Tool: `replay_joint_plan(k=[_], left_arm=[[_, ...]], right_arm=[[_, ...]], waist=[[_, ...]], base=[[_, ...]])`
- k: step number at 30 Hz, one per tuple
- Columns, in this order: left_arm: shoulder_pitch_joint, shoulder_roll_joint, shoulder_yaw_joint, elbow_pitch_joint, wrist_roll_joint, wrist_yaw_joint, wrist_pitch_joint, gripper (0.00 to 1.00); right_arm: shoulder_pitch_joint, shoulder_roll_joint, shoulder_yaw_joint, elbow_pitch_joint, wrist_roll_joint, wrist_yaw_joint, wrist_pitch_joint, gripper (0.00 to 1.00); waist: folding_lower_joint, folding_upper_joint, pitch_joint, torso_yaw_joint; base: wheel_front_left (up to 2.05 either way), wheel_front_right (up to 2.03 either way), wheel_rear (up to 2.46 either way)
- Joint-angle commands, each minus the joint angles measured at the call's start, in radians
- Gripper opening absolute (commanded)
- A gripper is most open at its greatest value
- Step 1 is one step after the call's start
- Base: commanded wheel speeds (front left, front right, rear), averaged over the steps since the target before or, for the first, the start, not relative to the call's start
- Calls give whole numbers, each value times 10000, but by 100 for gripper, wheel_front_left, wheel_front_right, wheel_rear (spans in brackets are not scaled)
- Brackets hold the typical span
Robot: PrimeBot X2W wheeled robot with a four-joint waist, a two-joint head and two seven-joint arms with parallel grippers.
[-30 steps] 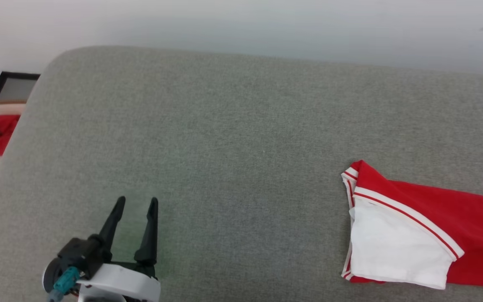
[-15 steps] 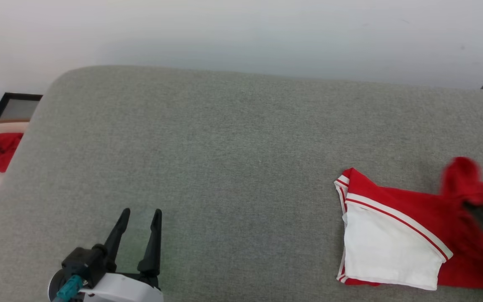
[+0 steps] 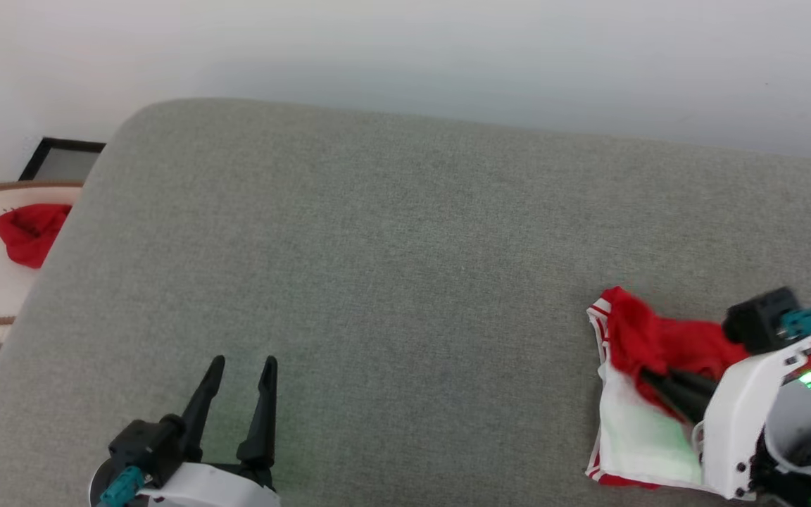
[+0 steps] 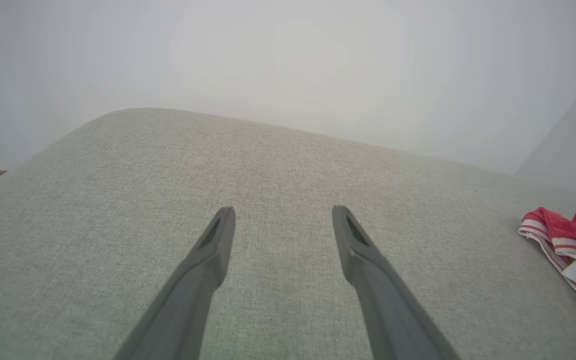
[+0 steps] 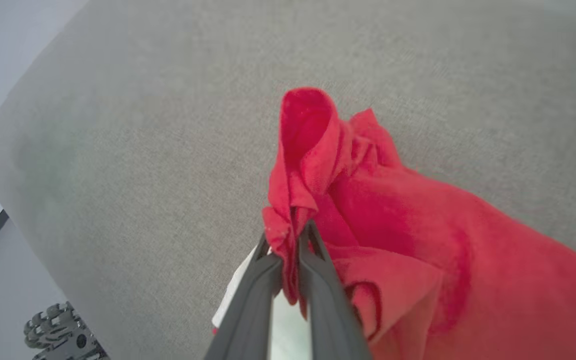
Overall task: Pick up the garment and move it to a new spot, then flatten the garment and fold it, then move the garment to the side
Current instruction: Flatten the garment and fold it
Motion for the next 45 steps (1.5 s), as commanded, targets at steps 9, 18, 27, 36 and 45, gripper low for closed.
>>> replay_joint_plan(k=[9, 18, 27, 36, 45], left_arm=[[-233, -76, -14, 87, -79, -27, -1, 100], [46, -9, 182, 143, -199, -27, -1, 100], [309, 106, 95, 208, -350, -27, -1, 100], [384, 238, -141, 424, -579, -27, -1, 100], [544, 353, -253, 670, -734, -27, -1, 100]], right_arm=[[-626, 254, 693, 1916, -29, -9, -1183, 0], [-914, 266, 1107, 2131, 778, -9, -1944, 100], [-623, -694, 858, 1746, 1660, -9, -2615, 100], [-254, -1176, 272, 2318, 1847, -9, -4322, 100], [253, -1242, 72, 3390, 1460, -9, -6707, 100]], waist=[[0, 0, 171, 91], [0, 0, -232, -225], [0, 0, -765, -759], [0, 0, -1055, -1199], [0, 0, -1321, -1417]], base=[[0, 0, 0], [0, 0, 0], [0, 0, 0], [0, 0, 0], [0, 0, 0]])
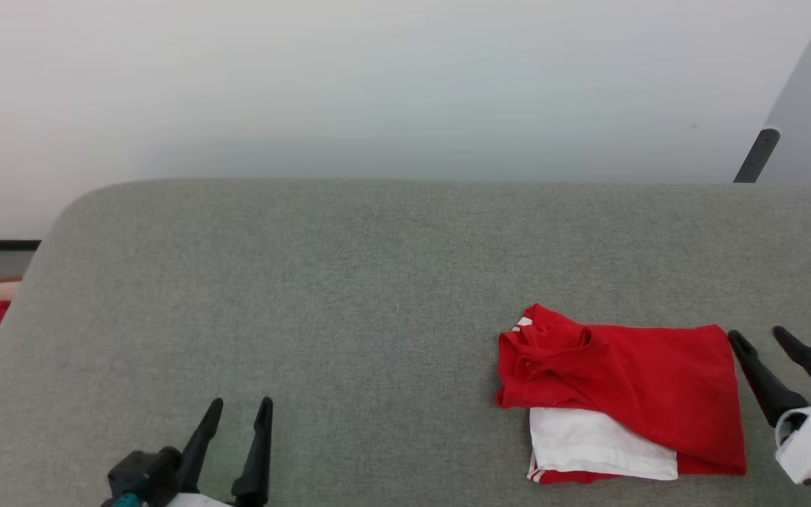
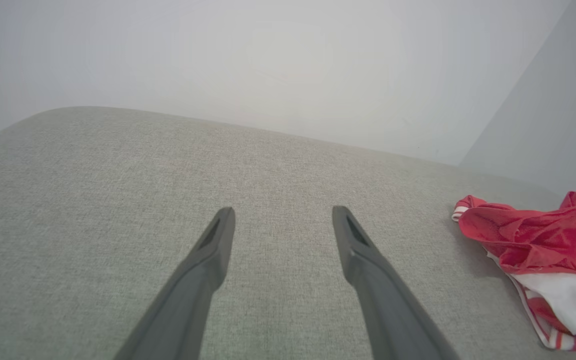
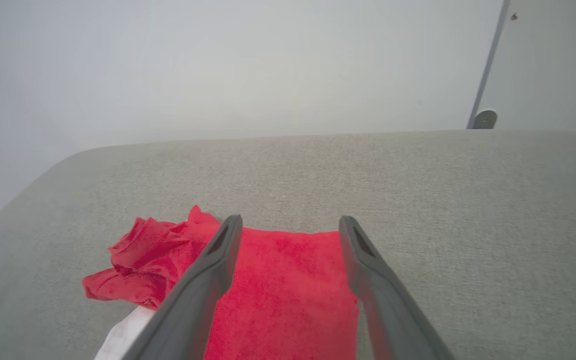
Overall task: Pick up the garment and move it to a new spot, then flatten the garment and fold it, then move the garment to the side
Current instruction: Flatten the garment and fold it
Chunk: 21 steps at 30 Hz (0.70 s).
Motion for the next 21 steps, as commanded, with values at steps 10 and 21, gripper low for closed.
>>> replay_joint_plan(k=[10, 21], left_arm=[[576, -125, 419, -137, -119, -27, -1, 100], [1084, -159, 713, -583, 255, -27, -1, 100]], right_arm=[[634, 590, -501, 581, -492, -9, -2352, 100], [1847, 1552, -967, 93, -1309, -9, -3269, 100]], waist=[[0, 0, -283, -126], [0, 0, -478, 152]], base=[[0, 0, 0], [0, 0, 0]])
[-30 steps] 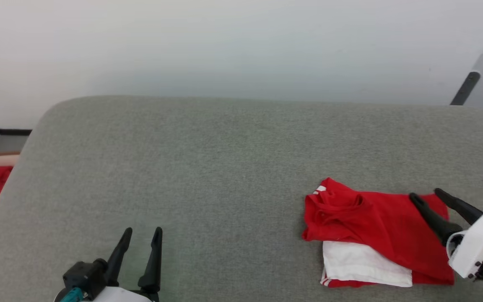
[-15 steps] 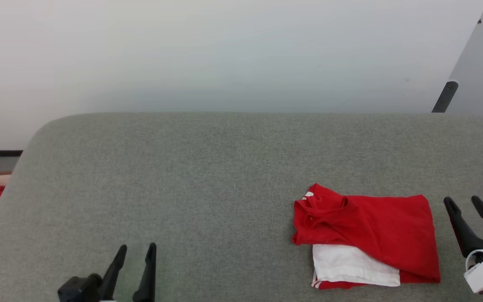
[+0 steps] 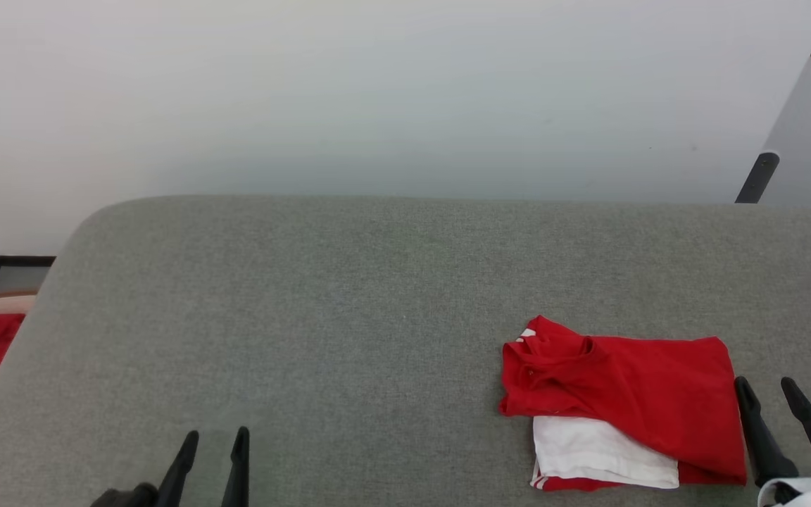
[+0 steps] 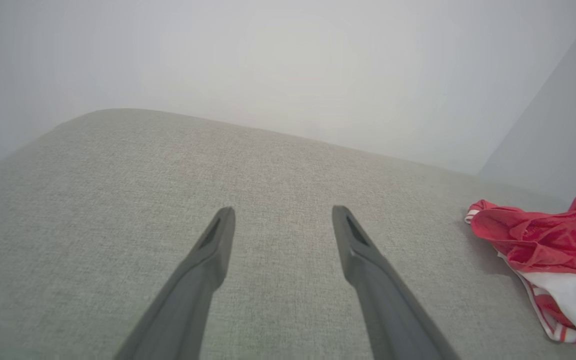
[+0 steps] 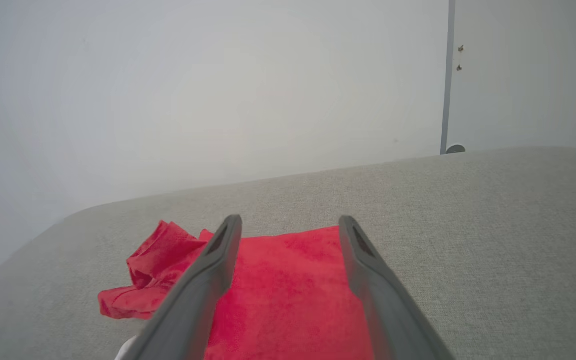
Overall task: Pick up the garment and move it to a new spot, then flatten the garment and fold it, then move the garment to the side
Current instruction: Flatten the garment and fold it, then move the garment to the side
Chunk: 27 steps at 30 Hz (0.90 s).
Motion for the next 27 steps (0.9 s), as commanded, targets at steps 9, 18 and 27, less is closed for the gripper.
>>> replay_joint_plan(k=[9, 18, 27], left_arm=[[1033, -245, 465, -841, 427, -28, -1, 100], [1444, -426, 542, -1344, 749, -28, 0, 100], [1340, -469, 512, -1368, 806, -28, 0, 100]], right_arm=[[885, 543, -933, -792, -964, -9, 177, 100], [1400, 1050, -1588, -1636, -1464, -9, 643, 100], [1431, 1271, -1698, -1904, -1570, -9, 873, 100]], waist=[[0, -1, -172, -11], [0, -1, -203, 103], [0, -1, -196, 105]], base=[[0, 0, 0], [0, 0, 0], [0, 0, 0]])
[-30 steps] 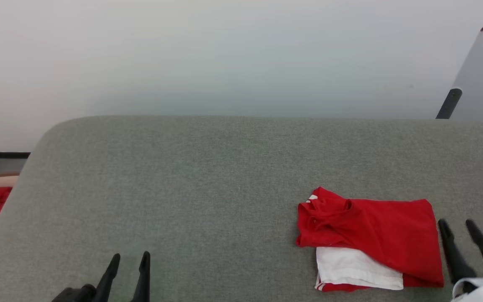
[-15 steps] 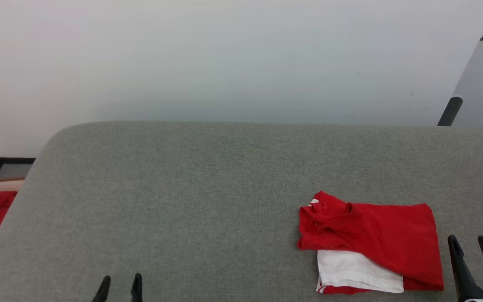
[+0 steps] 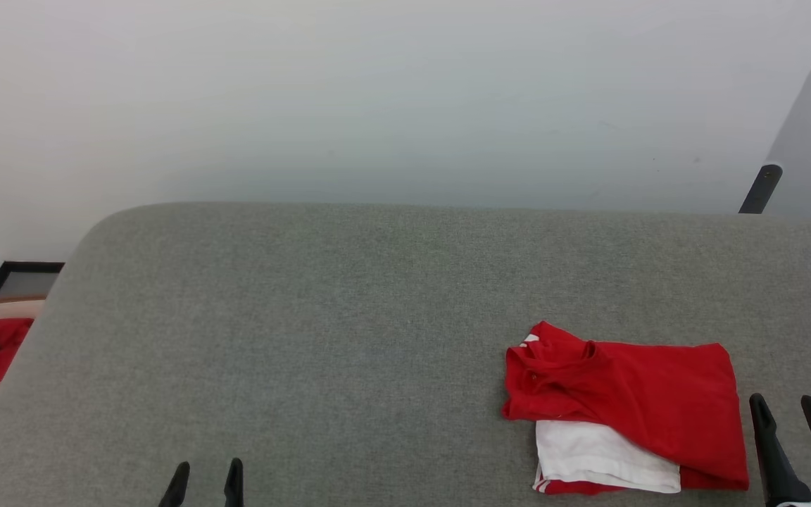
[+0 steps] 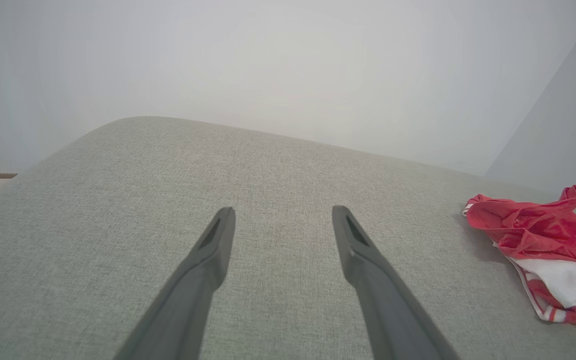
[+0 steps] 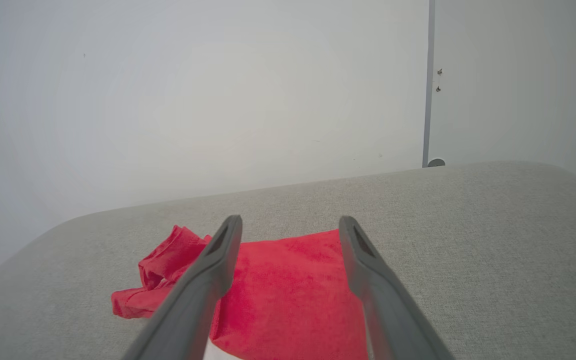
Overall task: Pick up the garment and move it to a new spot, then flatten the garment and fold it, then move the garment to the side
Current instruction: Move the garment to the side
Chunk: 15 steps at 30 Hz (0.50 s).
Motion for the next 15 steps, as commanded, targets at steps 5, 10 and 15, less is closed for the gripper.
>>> replay_joint_plan(k=[5, 10, 15], left_arm=[[-110, -77, 75, -63, 44, -28, 0, 100], [-183, -199, 89, -67, 14, -28, 0, 100], [-342, -221, -26, 55, -38, -28, 0, 100]], right_arm=[[-326, -212, 101, -80, -6, -9, 421, 100], [-1071, -967, 372, 458, 58, -9, 2455, 100], [-2050, -2193, 1285, 1148, 911, -9, 5966, 100]], waist=[[0, -1, 48, -34], [0, -1, 163, -86], [0, -1, 307, -103]], base=[[0, 0, 0], [0, 0, 0], [0, 0, 0]])
